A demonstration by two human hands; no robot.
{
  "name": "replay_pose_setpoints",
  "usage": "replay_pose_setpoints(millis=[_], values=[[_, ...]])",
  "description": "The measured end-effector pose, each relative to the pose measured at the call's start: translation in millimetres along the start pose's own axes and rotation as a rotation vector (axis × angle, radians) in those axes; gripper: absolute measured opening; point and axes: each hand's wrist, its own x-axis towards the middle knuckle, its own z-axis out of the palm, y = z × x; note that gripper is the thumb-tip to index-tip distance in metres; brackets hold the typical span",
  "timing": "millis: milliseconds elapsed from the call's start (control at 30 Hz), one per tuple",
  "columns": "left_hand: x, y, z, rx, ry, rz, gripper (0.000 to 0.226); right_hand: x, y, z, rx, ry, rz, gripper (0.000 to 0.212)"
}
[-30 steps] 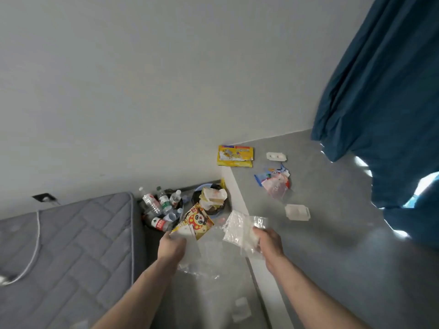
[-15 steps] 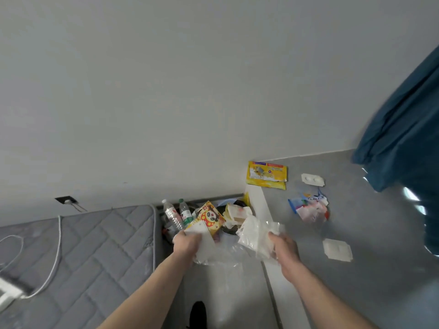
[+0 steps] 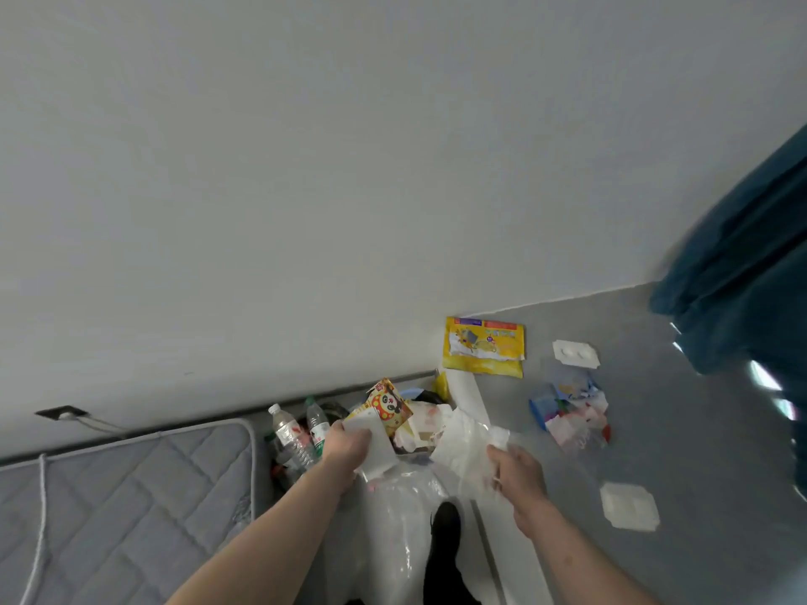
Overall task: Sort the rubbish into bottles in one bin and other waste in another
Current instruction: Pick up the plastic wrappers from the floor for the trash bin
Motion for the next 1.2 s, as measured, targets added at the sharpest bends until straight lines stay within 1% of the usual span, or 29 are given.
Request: replay_pose_setpoints(millis=[100,167,233,300,367,433,500,600,700,833,933,1000,1067,1133,1200], values=[[29.8,17.1,15.4,-0.022,0.019,-0.043,0.023,42.0,-20.5,8.4,-0.089,-0.043,0.023,0.015],[54.2,23.2,26.1,-0.040,0.047,-0.069,0.020,71.1,-32.8,17.6,-0.147,-0.072,0.029,0.012],[79.5,28.4,35.6,-0.019,0.061,-0.093,0.025,99.3,-39.7,28.2,-0.210,-0.083,0.044,0.009],[110.6,29.1,47.6,-0.014,0.062,-0.134,0.035,125.7,-43.5,40.0,-0.261,-0.091,0.059,0.014],[146.3,25.4,63.5,-0.033,0.063,-0.165,0.039,154.4,-42.0,53.3,-0.313,-0.087,0.079,0.022],[183.2,22.5,83.2,-0.052,0.046,-0.186,0.030,189.5,-36.8,69.5,-0.368,-0.087,0.096,0.022],[224.9,13.7,106.4,-0.097,0.048,-0.212,0.021,230.4,-24.2,88.9,-0.408,-0.084,0.095,0.018],[296.0,-11.2,148.0,-0.179,0.021,-0.265,0.016,296.7,7.3,120.3,-0.443,-0.076,0.094,0.021],[367.6,-43.7,189.4,-0.256,0.010,-0.291,0.025,359.0,48.4,149.5,-0.484,-0.065,0.098,0.020],[438.5,-84.1,236.2,-0.241,0.000,-0.315,0.025,431.8,108.2,182.8,-0.565,-0.077,0.096,0.020],[475.8,-119.9,264.2,-0.110,0.017,-0.308,0.025,474.9,151.8,198.9,-0.613,-0.060,0.107,0.020],[496.1,-140.2,276.6,0.009,0.035,-0.285,0.021,498.1,175.3,204.0,-0.613,-0.023,0.124,0.023],[511.5,-154.6,286.0,0.161,0.034,-0.224,0.014,516.6,197.0,207.1,-0.628,-0.008,0.140,0.025],[520.5,-163.0,288.8,0.309,0.046,-0.126,0.010,527.4,209.3,211.2,-0.648,-0.002,0.131,0.018],[529.9,-174.5,293.7,0.446,0.070,-0.037,0.012,539.4,225.6,218.2,-0.669,0.017,0.096,0.010]])
